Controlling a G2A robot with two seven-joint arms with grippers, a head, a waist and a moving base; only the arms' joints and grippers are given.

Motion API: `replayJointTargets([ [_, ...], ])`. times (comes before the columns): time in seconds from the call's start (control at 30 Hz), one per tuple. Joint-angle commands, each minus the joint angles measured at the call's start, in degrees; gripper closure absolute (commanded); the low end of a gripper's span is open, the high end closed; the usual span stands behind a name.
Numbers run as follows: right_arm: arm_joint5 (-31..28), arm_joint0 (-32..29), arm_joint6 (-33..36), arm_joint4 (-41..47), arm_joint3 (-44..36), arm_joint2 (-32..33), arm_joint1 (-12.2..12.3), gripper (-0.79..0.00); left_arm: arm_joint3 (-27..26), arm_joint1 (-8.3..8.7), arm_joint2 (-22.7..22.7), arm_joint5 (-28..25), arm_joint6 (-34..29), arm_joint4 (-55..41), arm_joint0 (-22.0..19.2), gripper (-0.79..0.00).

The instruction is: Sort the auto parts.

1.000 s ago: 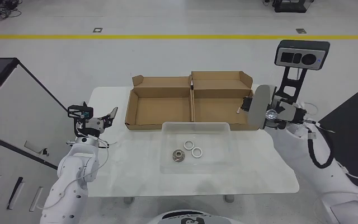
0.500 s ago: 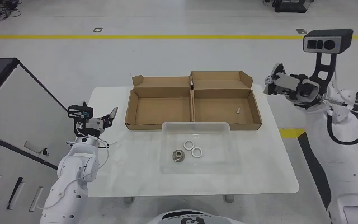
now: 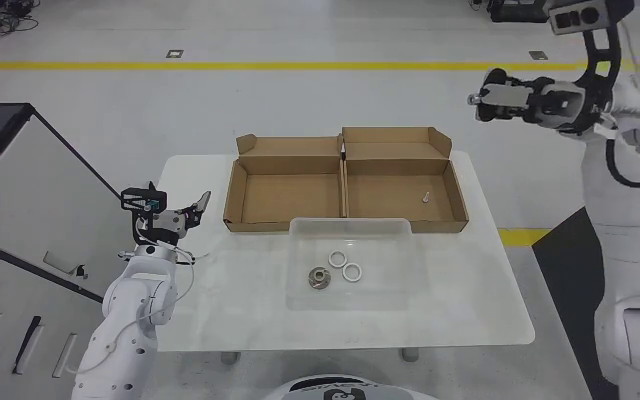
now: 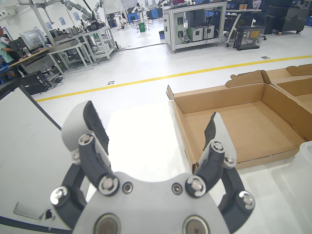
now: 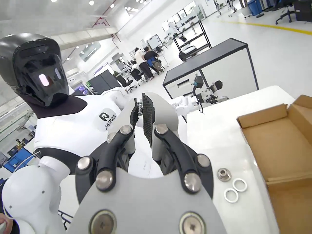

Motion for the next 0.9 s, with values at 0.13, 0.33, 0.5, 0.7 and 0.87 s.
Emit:
replayJointTargets([
  [0.13,-1.6,8.3,-1.6,-18.9,6.6,-8.2,-0.1,0.0,0.0,0.0,0.0,0.0,0.0,0.0,0.0,-0.785],
  [0.33,-8.6,13.6,-8.6,-37.4,13.5,-19.7,0.8,0.0,0.0,0.0,0.0,0.0,0.0,0.0,0.0,-0.785],
  [0.5,-12.5,18.6,-12.5,-44.0,20.0,-28.9,1.2,0.0,0.0,0.0,0.0,0.0,0.0,0.0,0.0,-0.785],
  [0.7,-16.3,25.0,-16.3,-50.5,26.1,-39.9,0.1,0.0,0.0,0.0,0.0,0.0,0.0,0.0,0.0,-0.785],
  [0.87,-18.9,30.1,-18.9,-52.5,29.4,-47.9,-2.0,0.0,0.0,0.0,0.0,0.0,0.0,0.0,0.0,-0.785],
])
